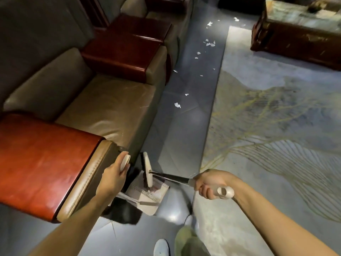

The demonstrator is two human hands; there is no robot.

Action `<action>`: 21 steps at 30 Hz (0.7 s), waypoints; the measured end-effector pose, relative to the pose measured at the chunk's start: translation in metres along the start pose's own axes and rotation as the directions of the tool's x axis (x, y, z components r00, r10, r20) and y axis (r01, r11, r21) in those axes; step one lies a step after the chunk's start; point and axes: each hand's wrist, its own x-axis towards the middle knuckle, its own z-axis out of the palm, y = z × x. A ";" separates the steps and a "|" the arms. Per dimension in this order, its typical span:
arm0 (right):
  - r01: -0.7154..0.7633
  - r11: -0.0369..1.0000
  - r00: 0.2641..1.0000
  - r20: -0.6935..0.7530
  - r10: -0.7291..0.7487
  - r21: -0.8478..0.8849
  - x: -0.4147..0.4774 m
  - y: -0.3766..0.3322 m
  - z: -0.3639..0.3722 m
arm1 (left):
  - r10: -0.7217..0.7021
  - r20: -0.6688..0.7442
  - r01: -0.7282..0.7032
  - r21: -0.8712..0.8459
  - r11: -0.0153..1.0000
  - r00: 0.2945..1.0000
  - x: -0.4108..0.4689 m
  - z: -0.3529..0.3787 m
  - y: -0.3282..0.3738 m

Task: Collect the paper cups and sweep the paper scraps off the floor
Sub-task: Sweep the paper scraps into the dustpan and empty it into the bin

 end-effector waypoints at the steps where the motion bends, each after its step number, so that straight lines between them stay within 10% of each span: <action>1: 0.044 0.998 0.998 -0.038 -0.045 -0.045 -0.005 -0.009 -0.007 | 0.010 0.000 -0.010 0.001 1.000 1.000 0.010 0.002 0.006; 10: 0.250 0.964 0.961 -0.144 -0.235 0.096 -0.007 -0.121 -0.120 | -0.007 -0.018 0.007 0.021 1.000 1.000 0.134 0.034 0.099; 21: 0.385 0.888 0.796 -0.397 -0.457 -0.252 0.002 -0.284 -0.248 | -0.008 -0.035 0.007 -0.016 1.000 0.999 0.298 0.062 0.223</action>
